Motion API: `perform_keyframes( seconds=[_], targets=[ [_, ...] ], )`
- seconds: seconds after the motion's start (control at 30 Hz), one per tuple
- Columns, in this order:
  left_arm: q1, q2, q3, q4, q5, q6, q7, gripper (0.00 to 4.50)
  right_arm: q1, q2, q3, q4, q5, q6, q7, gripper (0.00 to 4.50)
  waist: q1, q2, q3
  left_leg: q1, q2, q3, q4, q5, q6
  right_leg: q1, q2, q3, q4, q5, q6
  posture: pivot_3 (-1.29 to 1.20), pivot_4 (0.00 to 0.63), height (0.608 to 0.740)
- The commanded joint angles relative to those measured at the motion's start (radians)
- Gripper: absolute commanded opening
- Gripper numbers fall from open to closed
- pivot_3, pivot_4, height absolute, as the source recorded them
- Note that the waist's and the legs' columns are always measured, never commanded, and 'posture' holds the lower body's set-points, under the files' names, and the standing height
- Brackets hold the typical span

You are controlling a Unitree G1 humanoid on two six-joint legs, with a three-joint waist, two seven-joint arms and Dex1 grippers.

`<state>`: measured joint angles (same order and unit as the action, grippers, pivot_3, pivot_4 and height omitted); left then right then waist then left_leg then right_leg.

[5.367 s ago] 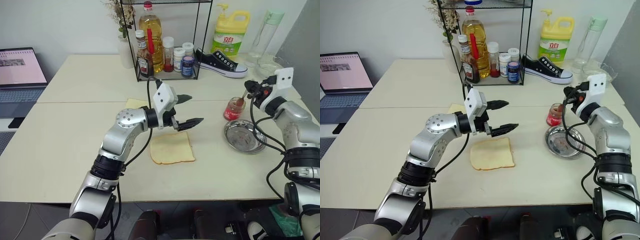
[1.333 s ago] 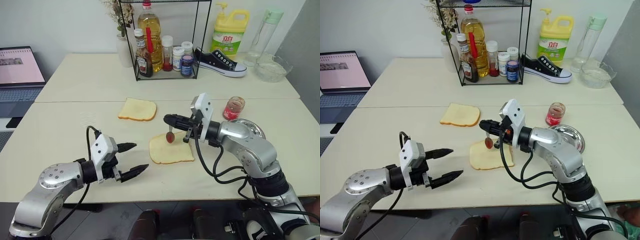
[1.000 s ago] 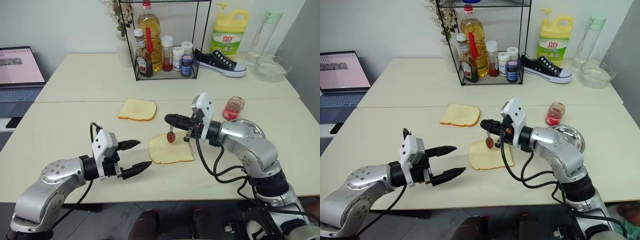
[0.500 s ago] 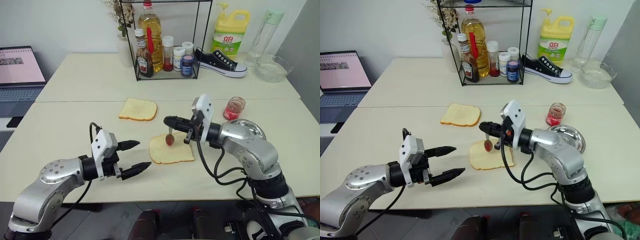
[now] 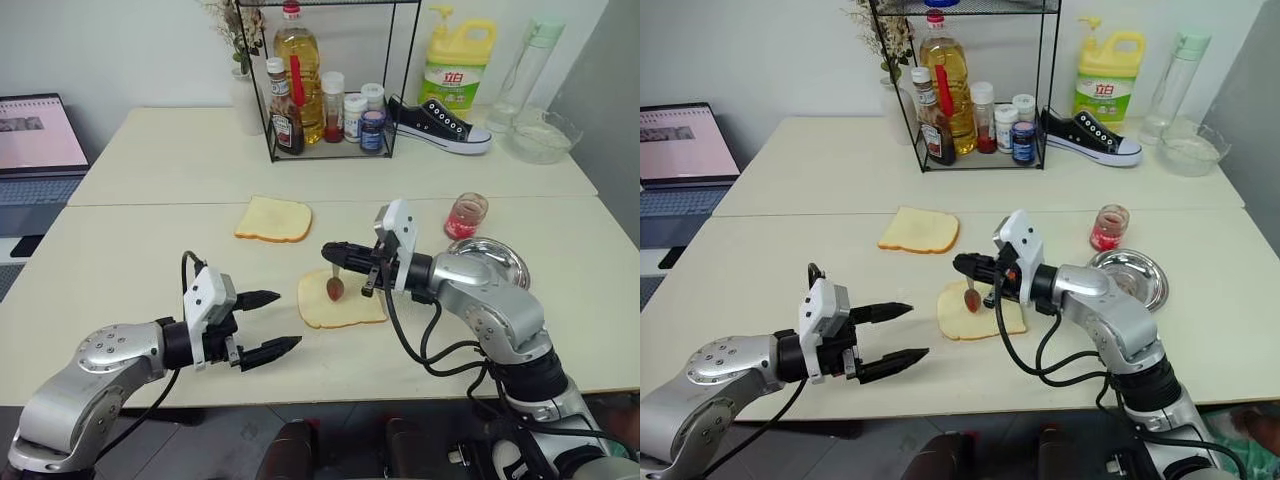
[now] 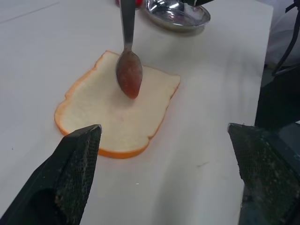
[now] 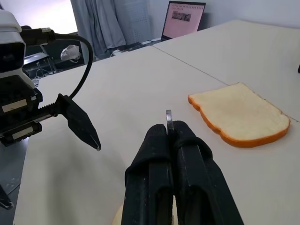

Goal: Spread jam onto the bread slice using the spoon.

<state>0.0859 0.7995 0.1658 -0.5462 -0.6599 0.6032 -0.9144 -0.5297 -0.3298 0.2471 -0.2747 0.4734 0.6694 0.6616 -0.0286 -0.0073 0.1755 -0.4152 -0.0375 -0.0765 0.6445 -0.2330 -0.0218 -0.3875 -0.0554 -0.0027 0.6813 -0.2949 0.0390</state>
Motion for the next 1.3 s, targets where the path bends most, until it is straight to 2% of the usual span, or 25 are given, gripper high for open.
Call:
perform_keyframes(
  seconds=[0.03, 0.37, 0.87, 1.3],
  targets=[
    [0.015, 0.024, 0.028, -0.043, -0.020, -0.003, -0.021, 4.50, -0.026, 0.012, 0.012, 0.014, -0.023, -0.046, 0.028, 0.05, 0.000, 0.000, 0.000, 0.000, 0.000, 0.000, 0.000, 0.000, 0.000, 0.000, 0.000, 0.000, 0.000, 0.000, 0.000, 0.00, 0.150, 0.740],
    [0.013, 0.032, 0.033, -0.028, -0.013, -0.016, -0.026, 4.50, -0.043, 0.024, 0.018, 0.109, -0.091, -0.119, 0.061, 0.05, 0.000, 0.000, 0.000, 0.000, 0.000, 0.000, 0.000, 0.000, 0.000, 0.000, 0.000, 0.000, 0.000, 0.000, 0.000, 0.00, 0.150, 0.740],
    [-0.040, 0.035, 0.005, 0.015, 0.009, -0.029, -0.058, 4.50, -0.049, -0.005, -0.046, 0.126, -0.115, -0.128, 0.060, 0.05, 0.000, 0.000, 0.000, 0.000, 0.000, 0.000, 0.000, 0.000, 0.000, 0.000, 0.000, 0.000, 0.000, 0.000, 0.000, 0.00, 0.150, 0.740],
    [-0.048, 0.030, 0.002, 0.018, 0.019, -0.033, -0.064, 4.50, -0.005, -0.011, -0.027, 0.153, -0.158, -0.168, 0.070, 0.05, 0.000, 0.000, 0.000, 0.000, 0.000, 0.000, 0.000, 0.000, 0.000, 0.000, 0.000, 0.000, 0.000, 0.000, 0.000, 0.00, 0.150, 0.740]
  ],
)
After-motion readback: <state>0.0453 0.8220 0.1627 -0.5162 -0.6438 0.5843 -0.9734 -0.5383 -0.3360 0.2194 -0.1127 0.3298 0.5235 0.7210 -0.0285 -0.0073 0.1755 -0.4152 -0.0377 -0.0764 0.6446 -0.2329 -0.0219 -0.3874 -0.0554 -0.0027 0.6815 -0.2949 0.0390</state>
